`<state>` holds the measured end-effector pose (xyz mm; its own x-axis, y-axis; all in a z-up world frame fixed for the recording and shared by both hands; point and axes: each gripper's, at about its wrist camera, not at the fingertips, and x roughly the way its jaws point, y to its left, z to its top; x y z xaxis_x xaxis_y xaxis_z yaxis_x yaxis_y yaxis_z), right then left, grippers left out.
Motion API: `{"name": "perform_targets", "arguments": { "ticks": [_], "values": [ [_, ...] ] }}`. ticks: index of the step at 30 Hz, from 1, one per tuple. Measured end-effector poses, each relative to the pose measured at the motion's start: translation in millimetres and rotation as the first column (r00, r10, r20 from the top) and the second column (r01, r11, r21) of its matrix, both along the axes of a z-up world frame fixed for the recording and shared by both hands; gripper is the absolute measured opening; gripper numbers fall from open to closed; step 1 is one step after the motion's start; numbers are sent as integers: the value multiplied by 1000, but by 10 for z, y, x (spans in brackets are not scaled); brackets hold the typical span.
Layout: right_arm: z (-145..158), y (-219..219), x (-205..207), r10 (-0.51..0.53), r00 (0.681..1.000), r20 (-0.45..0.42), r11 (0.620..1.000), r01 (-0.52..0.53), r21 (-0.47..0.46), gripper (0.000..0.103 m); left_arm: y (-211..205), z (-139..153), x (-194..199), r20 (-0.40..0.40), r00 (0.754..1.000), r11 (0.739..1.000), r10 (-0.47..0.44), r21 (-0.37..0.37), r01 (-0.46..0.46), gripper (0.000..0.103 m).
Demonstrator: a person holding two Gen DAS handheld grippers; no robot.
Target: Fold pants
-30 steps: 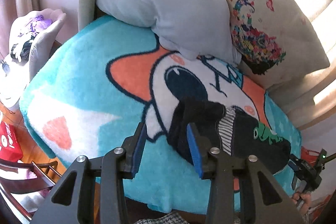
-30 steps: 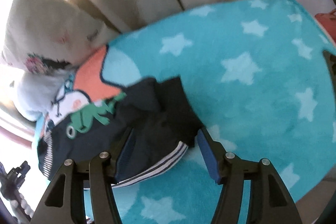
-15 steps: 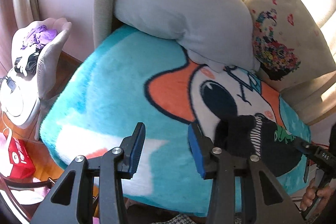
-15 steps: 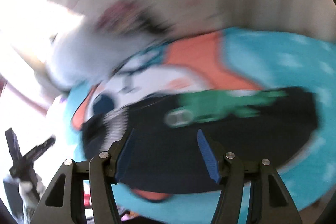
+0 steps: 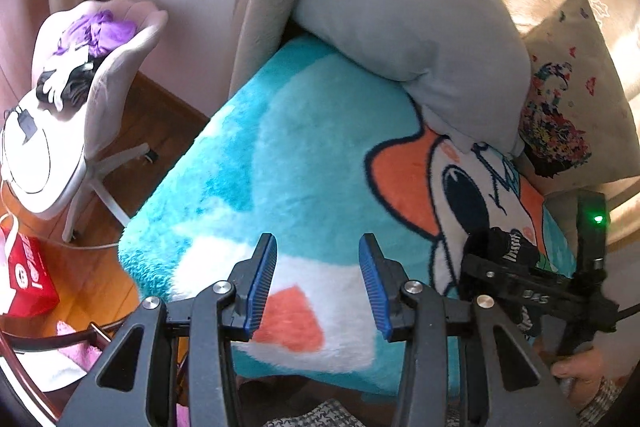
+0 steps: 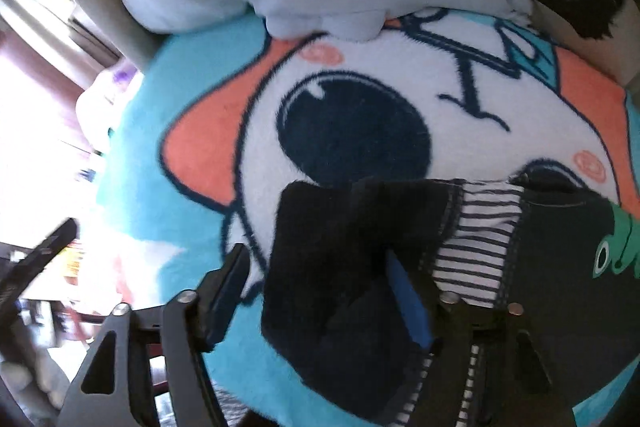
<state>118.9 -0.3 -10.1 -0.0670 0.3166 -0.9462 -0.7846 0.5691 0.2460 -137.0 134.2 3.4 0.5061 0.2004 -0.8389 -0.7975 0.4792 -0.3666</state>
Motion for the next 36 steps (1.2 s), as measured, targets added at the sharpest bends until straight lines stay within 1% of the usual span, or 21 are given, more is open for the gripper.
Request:
{"name": "perform_targets", "arguments": {
  "ticks": [3,7,9,12,14,16,20,23,24,26,28,29,30,31,32,33,34,35,36],
  "values": [
    [-91,85,-86,-8,997,71,999,11,-49,81,33,-51,-21,3,1000,1000,-1,-16,2,41],
    [-172,146,-126,1,991,131,996,12,-94,81,47,-72,25,13,1000,999,-28,-24,28,41],
    [-191,147,-146,-2,991,136,996,14,-90,82,35,-76,75,18,999,998,-48,-26,49,41],
    [-173,76,-108,-20,995,96,998,26,-63,82,21,-90,175,31,996,996,-86,-37,87,41],
    [-90,-123,22,-96,995,0,995,96,21,81,-14,-114,258,39,992,992,-116,-48,118,42],
    [-40,-268,97,-138,989,-45,988,141,65,81,-39,-132,350,42,989,988,-144,-54,146,42],
    [74,-711,224,-210,976,-62,969,216,118,81,-112,-123,569,58,977,977,-203,-56,206,42],
    [202,-1135,339,-289,957,-33,949,291,123,81,-223,-73,766,76,962,962,-264,-57,268,42],
    [252,-1383,436,-343,939,-7,932,341,120,81,-281,-56,837,81,954,954,-289,-55,294,42],
    [312,-1679,544,-411,912,14,906,406,115,81,-414,17,1061,90,929,929,-360,-54,365,42],
    [369,-2170,734,-508,861,38,858,502,108,81,-603,92,1323,96,896,897,-434,-49,440,42],
    [373,-2478,822,-569,820,51,820,562,107,81,-697,124,1434,101,878,879,-468,-49,474,43],
    [368,-2646,877,-603,795,59,796,596,106,81,-815,153,1576,104,856,857,-506,-51,513,43],
    [353,-2920,961,-654,753,69,756,647,101,81,-923,174,1709,103,838,838,-536,-54,543,43],
    [336,-3091,1019,-686,724,73,728,679,97,81,-1069,204,1874,105,815,814,-571,-59,578,43],
    [310,-3322,1109,-724,687,71,690,718,94,81,-1201,235,2036,104,793,791,-601,-63,608,43],
    [260,-3514,1199,-760,647,60,649,755,94,81,-1370,281,2233,102,765,763,-636,-65,643,43],
    [207,-3749,1291,-796,605,32,605,791,95,81,-1493,320,2358,100,745,743,-659,-64,666,44],
    [173,-3905,1357,-813,582,4,580,809,101,81,-1660,373,2536,98,720,718,-687,-63,694,44]
  ]
}}
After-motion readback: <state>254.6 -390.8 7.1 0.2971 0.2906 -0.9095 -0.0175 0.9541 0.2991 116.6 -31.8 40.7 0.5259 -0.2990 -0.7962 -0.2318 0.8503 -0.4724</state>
